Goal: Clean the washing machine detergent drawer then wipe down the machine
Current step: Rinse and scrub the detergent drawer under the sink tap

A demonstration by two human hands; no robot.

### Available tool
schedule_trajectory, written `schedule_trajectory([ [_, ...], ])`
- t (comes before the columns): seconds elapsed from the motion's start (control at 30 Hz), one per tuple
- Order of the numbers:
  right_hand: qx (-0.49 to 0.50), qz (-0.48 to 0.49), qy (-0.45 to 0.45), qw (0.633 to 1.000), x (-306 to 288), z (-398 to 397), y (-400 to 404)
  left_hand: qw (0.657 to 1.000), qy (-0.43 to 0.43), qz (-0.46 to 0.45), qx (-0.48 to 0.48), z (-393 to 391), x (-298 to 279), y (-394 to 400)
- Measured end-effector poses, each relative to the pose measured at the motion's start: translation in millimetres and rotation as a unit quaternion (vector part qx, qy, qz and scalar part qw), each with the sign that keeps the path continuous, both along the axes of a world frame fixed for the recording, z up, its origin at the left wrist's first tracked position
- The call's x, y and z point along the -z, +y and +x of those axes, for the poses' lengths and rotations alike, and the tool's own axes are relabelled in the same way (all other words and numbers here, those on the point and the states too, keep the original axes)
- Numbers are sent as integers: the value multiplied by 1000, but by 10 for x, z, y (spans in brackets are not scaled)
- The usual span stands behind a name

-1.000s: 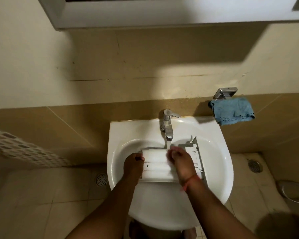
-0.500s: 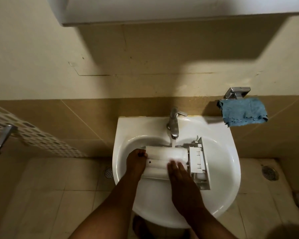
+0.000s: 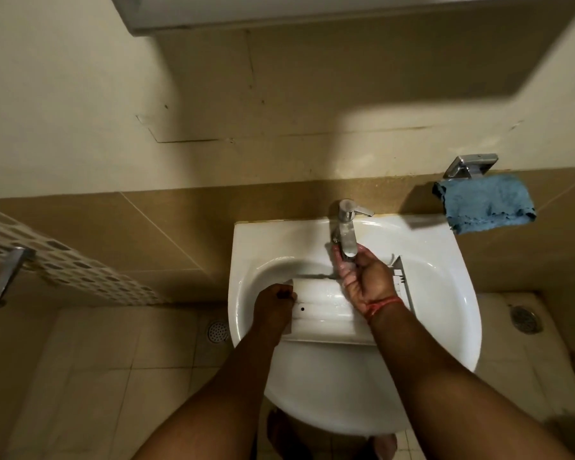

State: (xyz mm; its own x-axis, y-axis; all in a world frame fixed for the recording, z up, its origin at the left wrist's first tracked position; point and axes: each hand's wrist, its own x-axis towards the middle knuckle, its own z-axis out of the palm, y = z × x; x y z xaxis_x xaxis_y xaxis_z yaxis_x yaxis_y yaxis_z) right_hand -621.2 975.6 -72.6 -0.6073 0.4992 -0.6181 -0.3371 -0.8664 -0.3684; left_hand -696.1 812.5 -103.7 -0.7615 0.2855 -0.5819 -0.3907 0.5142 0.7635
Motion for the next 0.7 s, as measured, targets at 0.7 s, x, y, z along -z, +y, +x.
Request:
schedule_trajectory([
  [0.7, -182, 752, -459, 438, -88, 1286, -668, 996, 63, -46, 53, -20, -17, 8],
])
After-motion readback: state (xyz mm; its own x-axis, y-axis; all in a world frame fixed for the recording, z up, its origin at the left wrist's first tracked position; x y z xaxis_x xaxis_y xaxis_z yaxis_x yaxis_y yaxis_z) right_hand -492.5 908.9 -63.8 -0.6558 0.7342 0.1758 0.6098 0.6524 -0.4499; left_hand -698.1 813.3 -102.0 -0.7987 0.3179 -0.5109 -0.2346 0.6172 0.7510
